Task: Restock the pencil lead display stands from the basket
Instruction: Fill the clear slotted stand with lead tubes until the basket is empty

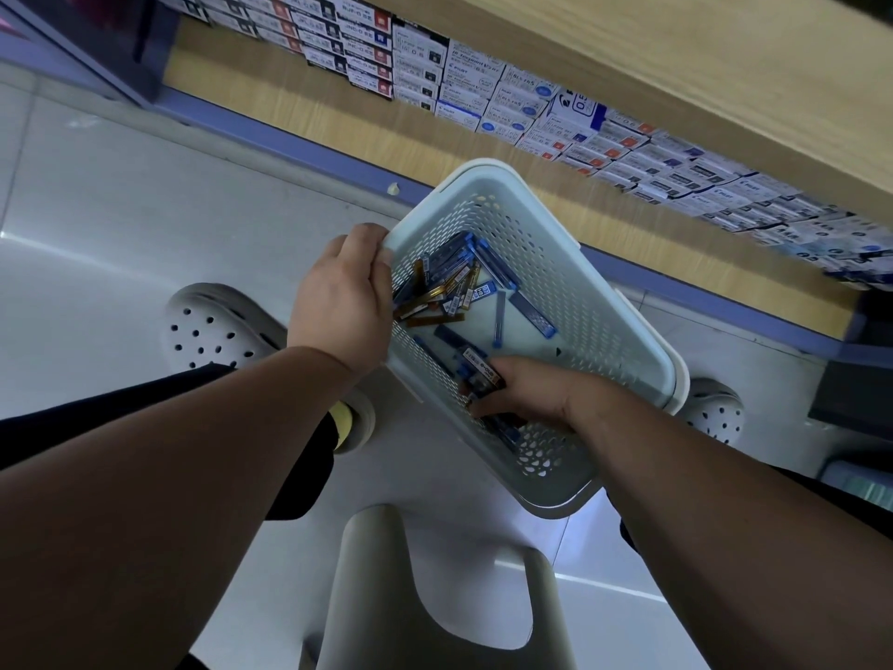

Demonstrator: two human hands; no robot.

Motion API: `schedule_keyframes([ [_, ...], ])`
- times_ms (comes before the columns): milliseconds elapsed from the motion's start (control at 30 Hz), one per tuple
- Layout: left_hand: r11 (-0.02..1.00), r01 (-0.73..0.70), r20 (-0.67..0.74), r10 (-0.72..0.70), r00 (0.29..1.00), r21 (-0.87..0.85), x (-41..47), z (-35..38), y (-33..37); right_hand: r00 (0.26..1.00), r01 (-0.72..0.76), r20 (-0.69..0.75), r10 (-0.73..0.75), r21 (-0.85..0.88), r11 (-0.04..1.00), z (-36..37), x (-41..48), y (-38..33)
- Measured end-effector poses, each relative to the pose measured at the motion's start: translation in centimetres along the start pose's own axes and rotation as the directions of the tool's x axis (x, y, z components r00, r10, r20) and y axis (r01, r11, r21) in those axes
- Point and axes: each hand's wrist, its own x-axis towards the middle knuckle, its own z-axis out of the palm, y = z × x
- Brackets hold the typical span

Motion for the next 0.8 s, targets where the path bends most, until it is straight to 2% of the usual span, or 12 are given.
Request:
schedule_keyframes([
  [167, 1.000, 0.003, -0.001, -0.003, 1.000, -0.003, 0.0, 0.0, 0.0, 0.998, 0.006, -0.061, 0.001, 0.127, 0.992, 0.3, 0.7, 0.7],
  [233, 1.000, 0.006, -0.001, -0.006, 1.000, -0.012, 0.0, 0.0, 0.0, 0.989, 0.022, -0.148, 0.026, 0.311, 0.950, 0.4, 1.1, 0.8],
  [333, 1.000, 0.017, 0.000, -0.017, 1.000, -0.009, -0.1, 0.0, 0.0, 0.960, 0.071, -0.247, 0.130, 0.666, 0.742, 0.1, 1.8, 0.0],
  [400, 0.999, 0.037, -0.008, -0.037, 0.999, -0.006, -0.1, 0.0, 0.1, 0.941, 0.120, -0.285, 0.182, 0.785, 0.607, -0.1, 2.5, -0.9],
  [500, 0.998, 0.061, -0.015, -0.061, 0.998, -0.004, -0.3, 0.0, 0.1, 0.924, 0.168, -0.311, 0.223, 0.852, 0.495, -0.2, 3.7, -2.2],
  [800, 0.998, 0.064, -0.006, -0.064, 0.998, 0.006, -0.7, 0.1, 0.4, 0.927, 0.233, -0.315, 0.204, 0.909, 0.345, 0.0, 4.9, -3.4],
])
